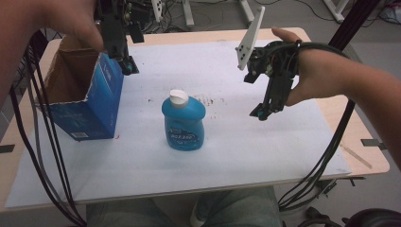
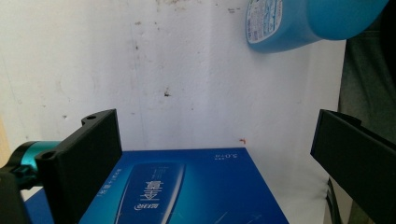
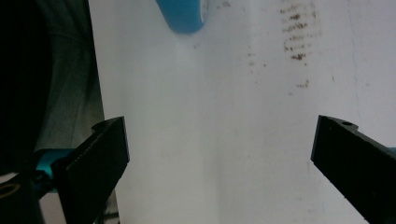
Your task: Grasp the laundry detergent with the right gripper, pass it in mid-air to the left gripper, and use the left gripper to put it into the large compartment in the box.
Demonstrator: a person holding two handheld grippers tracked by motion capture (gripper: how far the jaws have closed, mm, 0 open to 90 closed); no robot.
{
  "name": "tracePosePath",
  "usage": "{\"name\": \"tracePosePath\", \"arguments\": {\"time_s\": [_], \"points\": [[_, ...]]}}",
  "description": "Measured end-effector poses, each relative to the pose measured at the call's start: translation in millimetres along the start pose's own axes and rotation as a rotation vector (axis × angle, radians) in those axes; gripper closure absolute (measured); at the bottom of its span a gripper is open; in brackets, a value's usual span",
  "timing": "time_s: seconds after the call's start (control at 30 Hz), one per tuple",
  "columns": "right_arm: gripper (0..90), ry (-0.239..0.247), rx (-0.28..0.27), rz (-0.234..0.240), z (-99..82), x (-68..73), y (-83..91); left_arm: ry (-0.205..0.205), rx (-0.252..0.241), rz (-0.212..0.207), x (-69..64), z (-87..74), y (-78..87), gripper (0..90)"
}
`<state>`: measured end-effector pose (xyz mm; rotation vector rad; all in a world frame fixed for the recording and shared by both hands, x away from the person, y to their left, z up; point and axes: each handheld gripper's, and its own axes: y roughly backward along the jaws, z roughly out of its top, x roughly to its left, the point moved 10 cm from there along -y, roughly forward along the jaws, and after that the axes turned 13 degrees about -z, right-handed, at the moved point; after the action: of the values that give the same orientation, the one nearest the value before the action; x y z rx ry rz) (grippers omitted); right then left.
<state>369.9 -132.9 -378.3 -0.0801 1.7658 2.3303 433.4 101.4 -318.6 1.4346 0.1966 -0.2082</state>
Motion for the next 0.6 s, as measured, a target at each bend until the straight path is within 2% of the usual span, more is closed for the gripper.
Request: {"name": "tracePosePath", "arguments": {"time_s": [0.13,0.17,0.43,0.6], "points": [[3.3,-0.011,-0.071,0.0,3.8,7.9,-7.7,-0.005,0.0,0.005,-0.7,0.3,-0.2,1.8],[3.3,-0.011,-0.071,0.0,3.8,7.9,-7.7,-0.005,0.0,0.005,-0.7,0.3,-0.2,1.8],[3.3,-0.07,-0.197,-0.012,10.8,19.6,-22.3,-0.011,-0.003,0.01,-1.8,1.5,0.2,1.8],[3.3,-0.096,-0.273,-0.002,18.1,24.6,-30.3,-0.011,-0.006,0.018,-2.4,2.0,1.1,1.8]]}}
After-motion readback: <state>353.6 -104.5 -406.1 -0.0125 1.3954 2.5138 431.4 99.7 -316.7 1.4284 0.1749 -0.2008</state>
